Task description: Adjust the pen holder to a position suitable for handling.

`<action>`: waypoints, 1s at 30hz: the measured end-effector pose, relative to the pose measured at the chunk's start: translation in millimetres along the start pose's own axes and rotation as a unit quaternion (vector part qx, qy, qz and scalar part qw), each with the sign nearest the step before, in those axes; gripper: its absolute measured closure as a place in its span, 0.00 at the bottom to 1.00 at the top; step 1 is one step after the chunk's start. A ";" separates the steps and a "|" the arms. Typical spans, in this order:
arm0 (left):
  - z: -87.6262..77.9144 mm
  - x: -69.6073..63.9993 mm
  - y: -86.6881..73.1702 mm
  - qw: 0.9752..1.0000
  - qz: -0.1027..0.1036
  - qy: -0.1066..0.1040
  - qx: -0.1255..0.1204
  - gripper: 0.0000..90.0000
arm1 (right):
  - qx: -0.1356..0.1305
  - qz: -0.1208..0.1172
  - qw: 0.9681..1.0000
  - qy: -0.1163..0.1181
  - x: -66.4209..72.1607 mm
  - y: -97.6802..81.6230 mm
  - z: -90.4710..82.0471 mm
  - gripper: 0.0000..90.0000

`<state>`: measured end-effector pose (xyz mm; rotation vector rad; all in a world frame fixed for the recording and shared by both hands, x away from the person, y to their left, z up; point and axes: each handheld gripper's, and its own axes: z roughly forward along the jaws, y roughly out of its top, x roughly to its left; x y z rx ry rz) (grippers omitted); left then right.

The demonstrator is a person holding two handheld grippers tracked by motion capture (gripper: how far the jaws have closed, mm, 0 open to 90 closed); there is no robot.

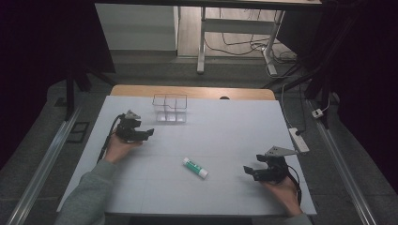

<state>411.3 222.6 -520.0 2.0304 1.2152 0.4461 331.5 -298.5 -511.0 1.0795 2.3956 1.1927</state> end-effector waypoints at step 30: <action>21.7 15.3 19.2 1.000 -0.002 0.009 0.000 0.31 | -0.002 0.000 1.000 0.001 -0.2 0.2 -0.4 0.21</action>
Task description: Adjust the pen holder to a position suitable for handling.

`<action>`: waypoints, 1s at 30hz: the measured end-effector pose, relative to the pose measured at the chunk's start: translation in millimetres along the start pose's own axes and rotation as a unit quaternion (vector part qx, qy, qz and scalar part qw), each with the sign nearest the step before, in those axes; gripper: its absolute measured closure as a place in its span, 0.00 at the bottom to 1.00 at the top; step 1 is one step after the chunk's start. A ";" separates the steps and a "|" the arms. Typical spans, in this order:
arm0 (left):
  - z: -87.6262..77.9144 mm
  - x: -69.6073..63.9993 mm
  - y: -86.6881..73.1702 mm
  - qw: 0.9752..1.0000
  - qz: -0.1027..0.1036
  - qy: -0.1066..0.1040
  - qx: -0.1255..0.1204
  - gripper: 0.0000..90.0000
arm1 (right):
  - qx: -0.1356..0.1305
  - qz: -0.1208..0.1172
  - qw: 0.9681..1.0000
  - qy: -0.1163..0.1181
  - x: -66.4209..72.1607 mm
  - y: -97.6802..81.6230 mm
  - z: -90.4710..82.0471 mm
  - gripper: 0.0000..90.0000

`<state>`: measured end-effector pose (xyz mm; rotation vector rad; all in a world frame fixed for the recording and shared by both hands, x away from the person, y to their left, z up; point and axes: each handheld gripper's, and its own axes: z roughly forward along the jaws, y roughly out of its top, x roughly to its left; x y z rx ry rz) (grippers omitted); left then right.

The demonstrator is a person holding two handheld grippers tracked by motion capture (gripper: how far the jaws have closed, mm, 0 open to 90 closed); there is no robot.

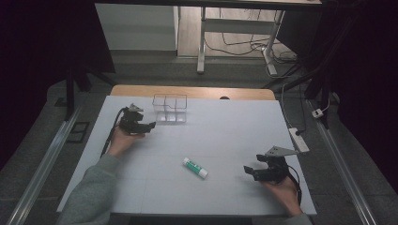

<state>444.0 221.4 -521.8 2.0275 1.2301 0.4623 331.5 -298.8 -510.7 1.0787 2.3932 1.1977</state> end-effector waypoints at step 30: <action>31.3 20.6 24.2 1.000 0.006 0.022 -0.003 0.98 | 0.002 -0.002 1.000 -0.001 0.0 -0.1 1.0 0.21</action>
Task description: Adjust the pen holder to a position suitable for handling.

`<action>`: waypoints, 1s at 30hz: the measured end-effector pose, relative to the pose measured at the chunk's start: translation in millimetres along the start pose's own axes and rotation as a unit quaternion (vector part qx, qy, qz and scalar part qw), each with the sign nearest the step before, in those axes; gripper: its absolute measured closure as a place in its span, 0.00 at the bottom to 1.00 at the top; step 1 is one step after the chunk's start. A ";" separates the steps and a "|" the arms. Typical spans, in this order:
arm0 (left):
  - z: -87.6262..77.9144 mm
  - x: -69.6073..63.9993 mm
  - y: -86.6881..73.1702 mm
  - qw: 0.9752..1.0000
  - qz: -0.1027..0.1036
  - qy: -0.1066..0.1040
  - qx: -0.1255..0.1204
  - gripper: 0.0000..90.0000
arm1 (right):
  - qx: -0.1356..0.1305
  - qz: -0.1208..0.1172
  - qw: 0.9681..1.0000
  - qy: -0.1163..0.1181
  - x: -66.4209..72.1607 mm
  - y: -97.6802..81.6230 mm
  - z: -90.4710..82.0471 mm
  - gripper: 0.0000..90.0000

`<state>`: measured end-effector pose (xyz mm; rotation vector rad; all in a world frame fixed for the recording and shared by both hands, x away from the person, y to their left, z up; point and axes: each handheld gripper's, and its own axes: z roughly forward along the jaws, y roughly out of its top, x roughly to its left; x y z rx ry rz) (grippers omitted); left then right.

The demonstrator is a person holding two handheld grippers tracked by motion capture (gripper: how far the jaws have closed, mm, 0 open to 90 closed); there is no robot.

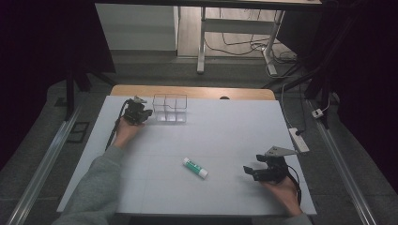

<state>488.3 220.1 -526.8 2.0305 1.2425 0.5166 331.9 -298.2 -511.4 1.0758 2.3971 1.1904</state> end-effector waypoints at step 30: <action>10.5 -0.3 5.7 1.000 -0.007 -0.008 -0.009 0.98 | -0.003 -0.003 1.000 0.003 1.1 0.1 0.8 0.22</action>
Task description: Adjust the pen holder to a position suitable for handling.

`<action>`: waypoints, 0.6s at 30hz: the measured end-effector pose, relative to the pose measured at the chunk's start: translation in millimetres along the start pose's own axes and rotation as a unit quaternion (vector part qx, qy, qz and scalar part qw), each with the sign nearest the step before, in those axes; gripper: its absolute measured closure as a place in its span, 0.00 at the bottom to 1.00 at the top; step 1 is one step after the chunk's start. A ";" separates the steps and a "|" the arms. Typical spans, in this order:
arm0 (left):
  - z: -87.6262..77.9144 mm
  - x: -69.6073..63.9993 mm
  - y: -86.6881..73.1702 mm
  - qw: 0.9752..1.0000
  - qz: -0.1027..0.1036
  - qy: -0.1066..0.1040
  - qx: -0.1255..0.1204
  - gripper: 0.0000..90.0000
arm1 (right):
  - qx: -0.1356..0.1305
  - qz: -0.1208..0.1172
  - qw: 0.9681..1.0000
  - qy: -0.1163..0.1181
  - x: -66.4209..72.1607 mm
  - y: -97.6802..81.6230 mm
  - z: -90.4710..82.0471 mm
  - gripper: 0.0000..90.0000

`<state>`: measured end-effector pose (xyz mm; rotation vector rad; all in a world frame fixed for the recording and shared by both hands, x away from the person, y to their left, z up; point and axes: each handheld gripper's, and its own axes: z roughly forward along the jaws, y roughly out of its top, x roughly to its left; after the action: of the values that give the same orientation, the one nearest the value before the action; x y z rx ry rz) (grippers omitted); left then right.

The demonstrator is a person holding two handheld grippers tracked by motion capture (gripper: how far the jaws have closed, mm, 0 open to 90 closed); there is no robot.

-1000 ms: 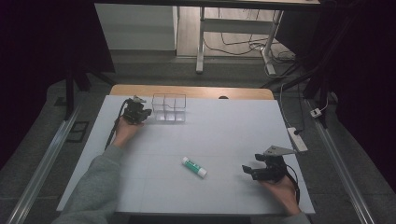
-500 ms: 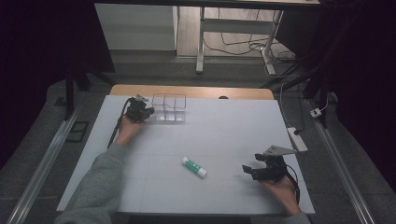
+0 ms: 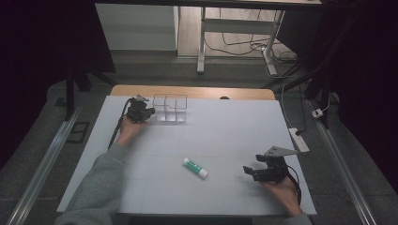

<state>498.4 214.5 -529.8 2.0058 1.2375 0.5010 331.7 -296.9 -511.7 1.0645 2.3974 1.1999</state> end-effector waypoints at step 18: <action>5.5 -16.1 7.6 1.000 0.021 -0.016 -0.007 0.98 | 0.005 -0.001 1.000 0.002 0.5 0.0 1.4 0.22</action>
<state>499.1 196.0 -527.2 2.0251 1.1722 0.4953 332.0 -295.8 -512.6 1.0650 2.4092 1.1908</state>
